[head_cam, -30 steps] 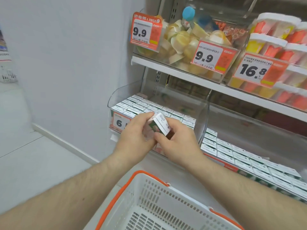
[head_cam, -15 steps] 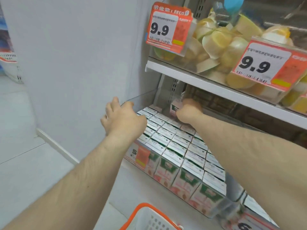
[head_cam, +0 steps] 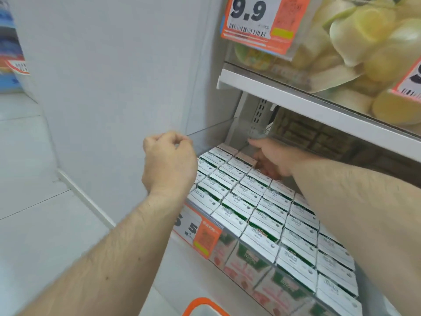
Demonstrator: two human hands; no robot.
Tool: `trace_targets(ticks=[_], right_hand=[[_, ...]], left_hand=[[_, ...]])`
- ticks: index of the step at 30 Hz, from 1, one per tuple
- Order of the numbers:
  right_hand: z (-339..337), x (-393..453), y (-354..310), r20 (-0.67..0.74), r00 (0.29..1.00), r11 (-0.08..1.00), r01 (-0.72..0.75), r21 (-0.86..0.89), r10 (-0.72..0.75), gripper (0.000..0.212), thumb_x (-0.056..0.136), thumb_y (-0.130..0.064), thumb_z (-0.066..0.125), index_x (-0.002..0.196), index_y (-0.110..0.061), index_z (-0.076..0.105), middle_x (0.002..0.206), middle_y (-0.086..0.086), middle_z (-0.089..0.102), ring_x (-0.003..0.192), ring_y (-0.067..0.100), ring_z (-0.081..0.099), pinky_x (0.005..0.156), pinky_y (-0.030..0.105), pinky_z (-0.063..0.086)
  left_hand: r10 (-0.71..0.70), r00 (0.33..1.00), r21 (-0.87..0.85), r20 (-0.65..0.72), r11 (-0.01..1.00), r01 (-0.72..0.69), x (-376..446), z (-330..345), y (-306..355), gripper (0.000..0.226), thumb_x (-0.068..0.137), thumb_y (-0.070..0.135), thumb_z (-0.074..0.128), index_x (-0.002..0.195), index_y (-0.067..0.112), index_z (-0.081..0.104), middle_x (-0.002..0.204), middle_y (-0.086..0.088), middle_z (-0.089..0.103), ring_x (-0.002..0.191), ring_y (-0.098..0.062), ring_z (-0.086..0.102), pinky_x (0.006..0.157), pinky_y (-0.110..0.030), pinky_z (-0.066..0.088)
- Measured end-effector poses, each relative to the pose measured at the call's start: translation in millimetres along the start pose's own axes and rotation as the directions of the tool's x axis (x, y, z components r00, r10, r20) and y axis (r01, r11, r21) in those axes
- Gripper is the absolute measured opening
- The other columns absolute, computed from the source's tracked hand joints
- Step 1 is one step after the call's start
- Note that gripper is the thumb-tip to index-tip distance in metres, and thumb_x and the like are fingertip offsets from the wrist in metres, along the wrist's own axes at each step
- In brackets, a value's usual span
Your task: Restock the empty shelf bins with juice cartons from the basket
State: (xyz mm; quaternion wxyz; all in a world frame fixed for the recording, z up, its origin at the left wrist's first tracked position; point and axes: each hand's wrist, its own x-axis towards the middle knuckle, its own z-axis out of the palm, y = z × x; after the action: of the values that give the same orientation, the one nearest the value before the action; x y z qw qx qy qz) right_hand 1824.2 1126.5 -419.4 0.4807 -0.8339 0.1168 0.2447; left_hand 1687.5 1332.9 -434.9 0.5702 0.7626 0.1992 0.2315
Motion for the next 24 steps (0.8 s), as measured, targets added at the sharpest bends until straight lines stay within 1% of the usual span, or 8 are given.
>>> trace_targets(ticks=[1,3,5,7,11,15,19,24], right_hand=[[-0.3,3.8,-1.8,-0.035,0.999,0.999,0.013,-0.03,-0.014,0.072,0.087,-0.07,0.045,0.115,-0.006,0.064,0.083,0.015,0.065,0.066,0.027,0.062,0.063,0.034,0.048],[2.9,10.7,-5.9,-0.065,0.996,0.998,0.053,-0.022,-0.054,0.077,0.085,-0.074,0.044,0.122,-0.009,0.061,0.092,0.017,0.07,0.072,0.029,0.065,0.065,0.035,0.051],[10.8,12.8,-11.2,-0.015,0.999,0.999,0.049,0.01,-0.049,0.08,0.085,-0.075,0.04,0.112,-0.004,0.065,0.1,0.019,0.07,0.085,0.031,0.066,0.075,0.037,0.052],[19.5,14.3,-16.2,-0.015,0.998,0.998,0.058,-0.002,-0.058,0.072,0.086,-0.075,0.042,0.1,-0.008,0.065,0.094,0.015,0.069,0.084,0.029,0.064,0.077,0.036,0.05],[30.6,17.1,-22.8,-0.059,0.995,0.997,0.079,-0.018,-0.08,0.063,0.084,-0.073,0.049,0.093,-0.012,0.061,0.086,0.011,0.065,0.088,0.031,0.059,0.083,0.039,0.046],[31.9,17.2,-23.1,-0.101,0.988,0.993,0.12,0.006,-0.119,0.049,0.089,-0.066,0.05,0.085,-0.017,0.054,0.072,0.009,0.06,0.079,0.03,0.058,0.077,0.04,0.045],[31.2,22.8,-24.0,-0.067,0.995,0.997,0.073,-0.003,-0.073,0.063,0.084,-0.073,0.048,0.085,-0.01,0.058,0.068,0.009,0.06,0.064,0.025,0.058,0.069,0.034,0.046],[29.0,26.9,-23.8,-0.074,0.996,0.998,0.058,0.027,-0.056,0.067,0.083,-0.076,0.045,0.084,-0.011,0.059,0.071,0.009,0.061,0.065,0.024,0.059,0.067,0.032,0.046]], left_hand=[[-0.005,1.0,-0.008,0.006,1.0,0.005,-0.5,-0.2,0.1,0.019,0.09,0.028,0.047,0.084,0.032,0.065,0.112,0.015,0.049,0.079,0.005,0.049,0.084,-0.031,0.036],[-0.024,1.0,-0.022,0.007,0.999,0.024,-0.4,-1.7,0.2,0.018,0.086,0.031,0.048,0.079,0.035,0.064,0.107,0.011,0.061,0.085,-0.002,0.055,0.086,-0.038,0.045],[-0.046,0.999,-0.046,0.005,0.998,0.046,0.4,-2.3,0.2,0.018,0.085,0.032,0.049,0.076,0.034,0.065,0.103,0.009,0.064,0.083,-0.004,0.057,0.087,-0.04,0.047],[-0.068,0.998,-0.086,-0.009,0.994,0.067,-0.4,-1.9,-0.6,0.018,0.083,0.031,0.05,0.074,0.033,0.065,0.101,0.009,0.064,0.08,-0.002,0.056,0.088,-0.04,0.048],[-0.092,0.995,-0.14,-0.039,0.986,0.086,-0.1,-0.5,-1.0,0.019,0.084,0.029,0.051,0.071,0.029,0.064,0.101,0.012,0.063,0.077,0.002,0.054,0.086,-0.037,0.047],[-0.092,0.994,-0.114,-0.054,0.99,0.085,2.5,1.5,-1.7,0.02,0.082,0.026,0.047,0.071,0.028,0.064,0.1,0.01,0.064,0.075,-0.001,0.055,0.078,-0.034,0.046],[-0.086,0.994,-0.097,-0.064,0.992,0.079,3.3,3.9,-3.9,0.022,0.083,0.025,0.045,0.071,0.028,0.062,0.1,0.011,0.064,0.074,0.0,0.053,0.071,-0.03,0.039],[-0.067,0.995,-0.094,-0.068,0.994,0.061,0.9,3.9,-4.0,0.023,0.084,0.024,0.044,0.071,0.027,0.062,0.101,0.013,0.064,0.075,0.0,0.054,0.067,-0.029,0.038]])
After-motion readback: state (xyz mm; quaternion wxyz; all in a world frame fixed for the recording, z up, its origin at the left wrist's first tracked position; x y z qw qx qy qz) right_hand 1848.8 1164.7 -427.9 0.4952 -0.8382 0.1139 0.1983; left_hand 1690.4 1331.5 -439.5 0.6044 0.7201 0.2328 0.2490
